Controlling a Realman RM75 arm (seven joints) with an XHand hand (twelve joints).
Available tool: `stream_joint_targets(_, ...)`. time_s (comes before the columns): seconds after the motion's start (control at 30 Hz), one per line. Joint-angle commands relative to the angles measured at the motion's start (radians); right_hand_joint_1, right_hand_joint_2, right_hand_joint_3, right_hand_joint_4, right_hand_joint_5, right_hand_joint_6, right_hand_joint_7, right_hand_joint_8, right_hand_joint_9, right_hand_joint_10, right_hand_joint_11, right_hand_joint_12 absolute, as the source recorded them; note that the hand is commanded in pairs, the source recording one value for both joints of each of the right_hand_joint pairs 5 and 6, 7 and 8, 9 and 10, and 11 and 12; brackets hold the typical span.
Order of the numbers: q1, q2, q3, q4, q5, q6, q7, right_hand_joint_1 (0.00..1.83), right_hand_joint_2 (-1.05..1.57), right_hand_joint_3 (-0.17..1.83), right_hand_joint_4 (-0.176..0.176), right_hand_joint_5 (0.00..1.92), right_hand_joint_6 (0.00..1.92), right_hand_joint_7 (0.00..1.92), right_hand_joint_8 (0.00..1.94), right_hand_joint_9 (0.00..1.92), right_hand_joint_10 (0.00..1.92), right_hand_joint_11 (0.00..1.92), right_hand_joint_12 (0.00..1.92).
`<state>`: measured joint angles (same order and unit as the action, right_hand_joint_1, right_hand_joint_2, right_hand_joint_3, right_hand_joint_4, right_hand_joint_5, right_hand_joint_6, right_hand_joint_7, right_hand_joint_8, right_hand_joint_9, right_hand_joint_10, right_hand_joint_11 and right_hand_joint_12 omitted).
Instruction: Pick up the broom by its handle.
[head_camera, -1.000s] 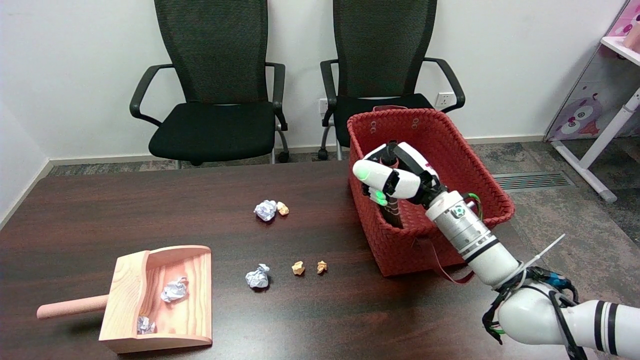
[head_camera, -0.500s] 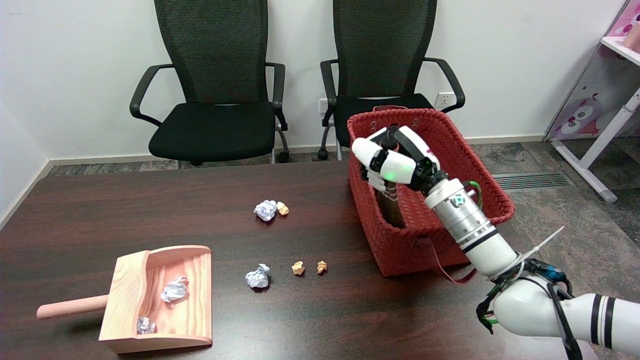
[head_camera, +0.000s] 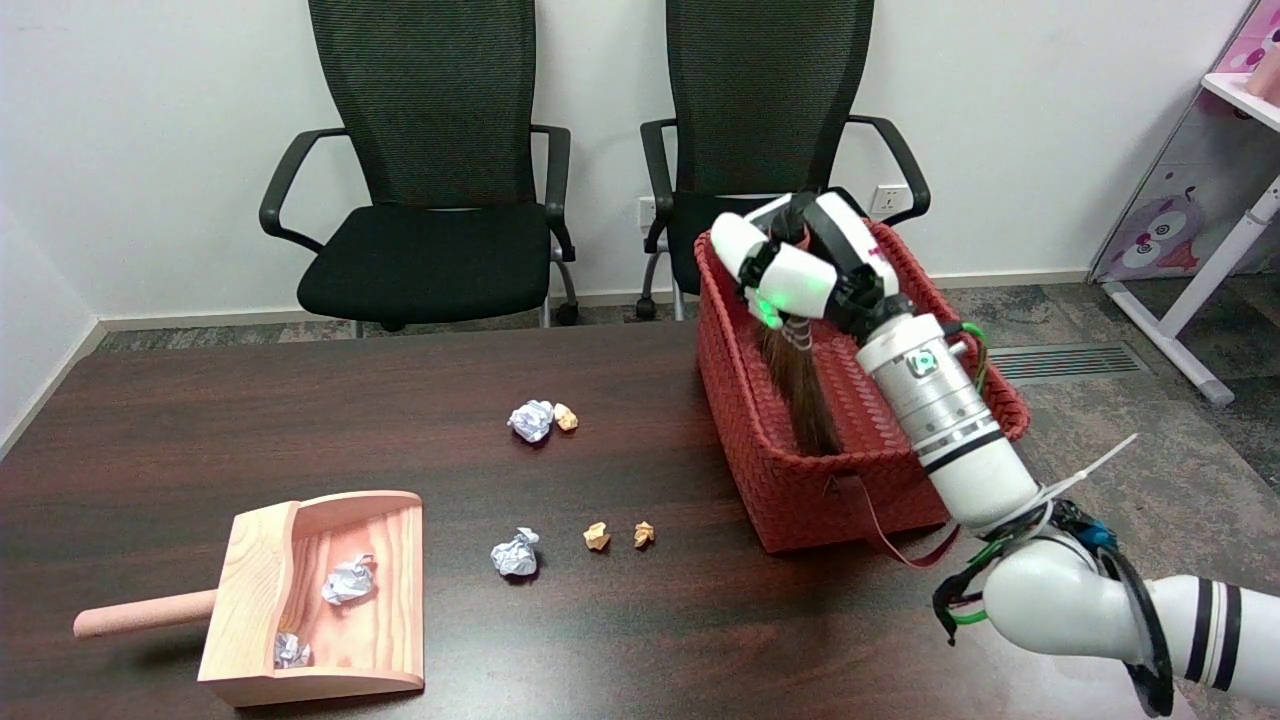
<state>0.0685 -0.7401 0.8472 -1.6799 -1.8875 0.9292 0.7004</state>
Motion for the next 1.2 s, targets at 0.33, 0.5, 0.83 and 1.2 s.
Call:
stream_joint_targets(0.33,0.352,-0.004,-0.108,-0.313,0.644,-0.03,-0.861,0.88,1.39,1.23,0.176,1.92,1.92,1.92,1.92,1.92,1.92,1.92,1.92)
stream_joint_targets(0.5,0.459,-0.019,-0.175,-0.317,0.635,-0.03,-0.864,0.88,1.35,1.32,0.176,1.92,1.92,1.92,1.92,1.92,1.92,1.92,1.92)
stream_joint_targets(0.83,0.547,-0.189,-0.266,-0.321,0.631,-0.042,-1.116,0.89,1.21,1.44,0.176,1.92,1.92,1.92,1.92,1.92,1.92,1.92,1.92)
stream_joint_targets(1.2,0.51,-0.468,-0.264,-0.249,0.717,-0.098,-1.532,0.88,1.18,1.43,0.176,1.92,1.92,1.92,1.92,1.92,1.92,1.92,1.92)
